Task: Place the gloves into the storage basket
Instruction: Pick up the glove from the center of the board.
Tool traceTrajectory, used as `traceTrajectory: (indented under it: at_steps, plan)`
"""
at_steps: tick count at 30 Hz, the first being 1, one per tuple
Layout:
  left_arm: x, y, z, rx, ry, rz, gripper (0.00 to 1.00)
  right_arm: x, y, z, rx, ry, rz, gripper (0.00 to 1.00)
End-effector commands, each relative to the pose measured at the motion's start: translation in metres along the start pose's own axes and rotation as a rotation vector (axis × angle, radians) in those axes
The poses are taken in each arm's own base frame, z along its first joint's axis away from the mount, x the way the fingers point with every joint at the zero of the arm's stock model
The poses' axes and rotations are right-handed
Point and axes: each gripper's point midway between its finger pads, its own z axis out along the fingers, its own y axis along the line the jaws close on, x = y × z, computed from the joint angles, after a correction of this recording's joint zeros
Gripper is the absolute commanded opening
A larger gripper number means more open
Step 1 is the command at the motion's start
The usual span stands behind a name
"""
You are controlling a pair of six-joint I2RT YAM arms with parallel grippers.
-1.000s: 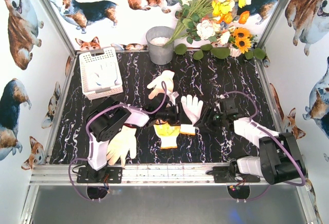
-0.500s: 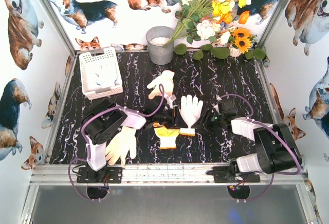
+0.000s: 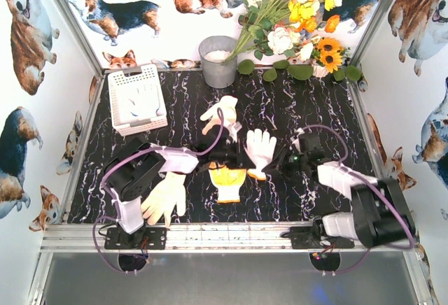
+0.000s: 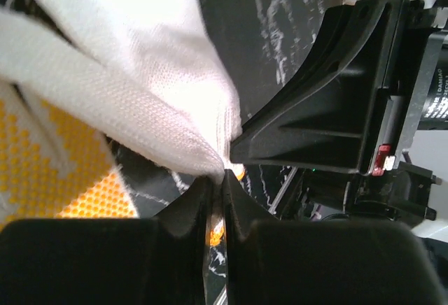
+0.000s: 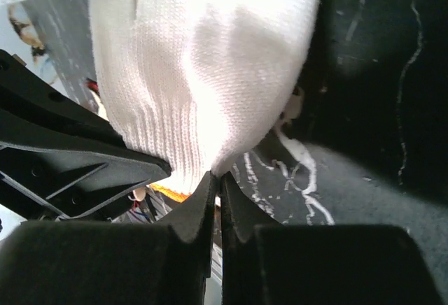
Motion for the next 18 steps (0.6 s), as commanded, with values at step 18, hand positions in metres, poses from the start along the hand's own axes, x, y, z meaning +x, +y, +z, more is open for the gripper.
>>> traceTrajectory:
  at_steps: [18]
  plan:
    - [-0.117, -0.015, -0.059, -0.025, -0.181, 0.145, 0.0, -0.076, 0.135, 0.016, -0.165, -0.022, -0.221, 0.0]
